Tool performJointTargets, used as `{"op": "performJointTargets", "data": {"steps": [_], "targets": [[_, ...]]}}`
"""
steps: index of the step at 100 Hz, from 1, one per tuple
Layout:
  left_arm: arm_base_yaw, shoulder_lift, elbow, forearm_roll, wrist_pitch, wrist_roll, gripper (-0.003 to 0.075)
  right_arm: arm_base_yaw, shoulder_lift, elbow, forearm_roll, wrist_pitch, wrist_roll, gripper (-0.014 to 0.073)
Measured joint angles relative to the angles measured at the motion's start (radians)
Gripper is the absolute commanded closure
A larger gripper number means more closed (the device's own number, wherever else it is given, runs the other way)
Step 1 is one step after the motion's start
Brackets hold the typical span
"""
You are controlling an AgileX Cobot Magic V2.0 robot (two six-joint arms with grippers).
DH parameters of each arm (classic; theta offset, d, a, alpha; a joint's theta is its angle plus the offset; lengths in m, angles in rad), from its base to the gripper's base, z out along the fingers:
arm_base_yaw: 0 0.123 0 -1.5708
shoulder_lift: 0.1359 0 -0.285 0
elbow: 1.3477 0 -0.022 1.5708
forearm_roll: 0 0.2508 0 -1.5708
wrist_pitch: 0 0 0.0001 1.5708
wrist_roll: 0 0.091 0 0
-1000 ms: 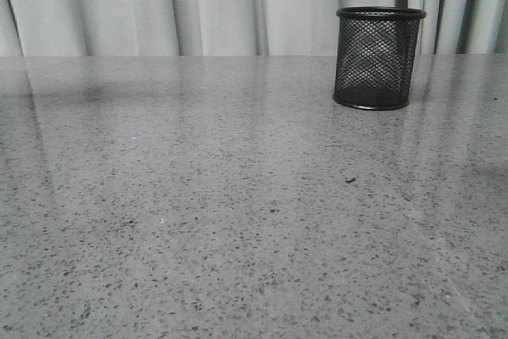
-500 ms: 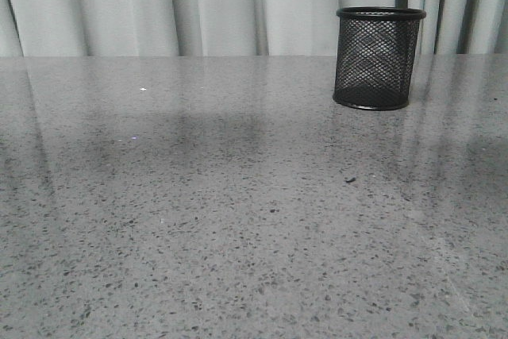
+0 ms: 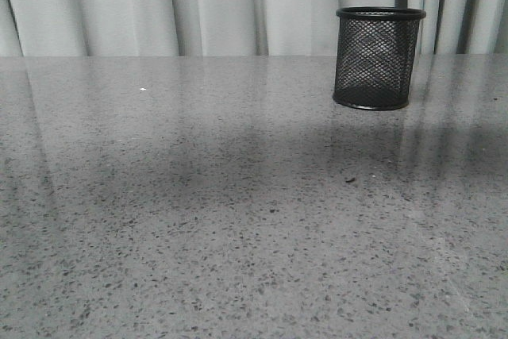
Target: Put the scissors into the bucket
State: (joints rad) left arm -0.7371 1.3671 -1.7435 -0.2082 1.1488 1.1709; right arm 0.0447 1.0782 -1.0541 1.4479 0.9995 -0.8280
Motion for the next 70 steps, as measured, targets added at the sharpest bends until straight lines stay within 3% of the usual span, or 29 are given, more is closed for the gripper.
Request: {"op": "performJointTargets", "data": {"steps": [19,31,57,70], "targets": [[-0.001,0.006,0.000,0.004,-0.019,-0.002,0.0724,0.000,0.066,-0.051,0.015,0.063,0.000,0.0153],[-0.002,0.015,0.000,0.004,-0.029,-0.002,0.0724,0.000,0.092,-0.069,0.017,0.078,0.000,0.0276],[-0.002,0.022,0.000,0.004,-0.037,-0.002,0.0713,0.000,0.135,-0.108,0.020,0.136,-0.009,0.0672],[-0.002,0.022,0.000,0.006,-0.049,-0.011,0.0647,0.000,0.141,-0.117,0.031,0.143,0.000,0.0661]]}}
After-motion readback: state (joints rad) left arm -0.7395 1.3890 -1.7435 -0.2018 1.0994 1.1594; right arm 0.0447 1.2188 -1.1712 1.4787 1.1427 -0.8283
